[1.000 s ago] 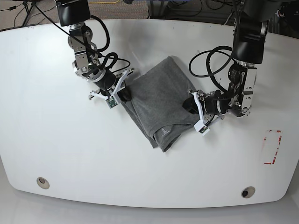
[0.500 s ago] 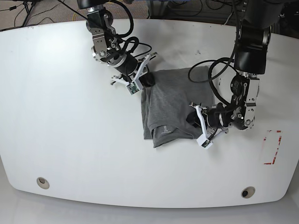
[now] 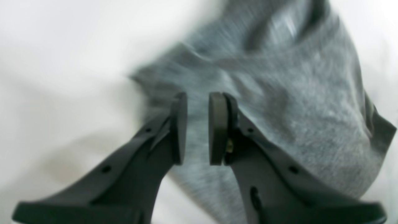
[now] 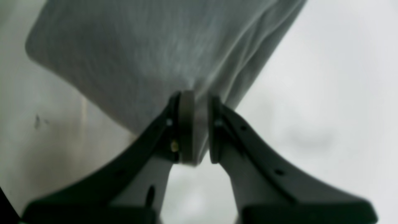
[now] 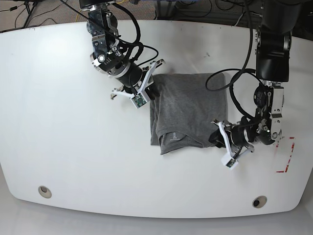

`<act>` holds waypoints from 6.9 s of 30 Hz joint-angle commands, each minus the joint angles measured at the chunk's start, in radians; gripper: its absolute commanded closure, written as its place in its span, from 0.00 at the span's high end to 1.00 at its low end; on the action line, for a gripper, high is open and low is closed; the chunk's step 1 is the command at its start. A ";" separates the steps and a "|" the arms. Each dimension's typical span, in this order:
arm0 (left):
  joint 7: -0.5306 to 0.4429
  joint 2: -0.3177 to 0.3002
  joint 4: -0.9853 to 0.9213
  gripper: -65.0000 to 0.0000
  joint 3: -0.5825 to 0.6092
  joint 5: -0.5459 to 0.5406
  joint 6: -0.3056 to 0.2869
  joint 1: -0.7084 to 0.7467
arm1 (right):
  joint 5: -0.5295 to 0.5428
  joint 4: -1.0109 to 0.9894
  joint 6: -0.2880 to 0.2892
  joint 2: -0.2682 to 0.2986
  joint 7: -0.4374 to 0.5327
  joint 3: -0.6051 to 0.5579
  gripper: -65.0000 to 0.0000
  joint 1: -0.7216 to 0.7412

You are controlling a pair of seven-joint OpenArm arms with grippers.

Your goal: Layout the t-shirt on the table in an organized manner, then fold the t-shirt properly

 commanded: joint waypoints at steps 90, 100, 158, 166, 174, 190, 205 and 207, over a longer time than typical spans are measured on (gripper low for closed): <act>-0.475 -0.267 0.149 0.27 -0.547 0.506 -0.096 0.491 | 0.016 0.130 0.014 0.104 0.050 0.310 0.10 -0.049; -0.577 -0.002 0.368 0.26 -0.496 0.508 -0.006 0.476 | -0.174 0.059 0.011 0.089 0.290 0.310 0.10 -0.072; -1.046 0.305 -0.089 0.26 -0.303 0.632 0.306 1.312 | 0.019 -0.575 -0.036 0.099 0.818 0.280 0.10 -0.780; -1.046 0.276 -0.439 0.26 -0.240 0.630 0.306 1.106 | -0.039 -0.797 -0.039 0.101 0.819 0.257 0.10 -0.623; -1.046 0.274 -0.749 0.26 -0.240 0.630 0.306 0.896 | -0.042 -0.924 -0.044 0.099 0.816 0.255 0.10 -0.507; -1.046 0.254 -1.043 0.27 -0.243 0.630 0.379 0.646 | -0.044 -1.279 -0.047 0.099 0.792 0.255 0.10 -0.260; -1.045 0.225 -1.141 0.27 -0.241 0.632 0.416 0.546 | -0.046 -1.443 -0.047 0.073 0.792 0.252 0.11 -0.132; -1.045 0.225 -1.141 0.27 -0.243 0.632 0.416 0.546 | -0.046 -1.448 -0.047 0.072 0.792 0.252 0.11 -0.131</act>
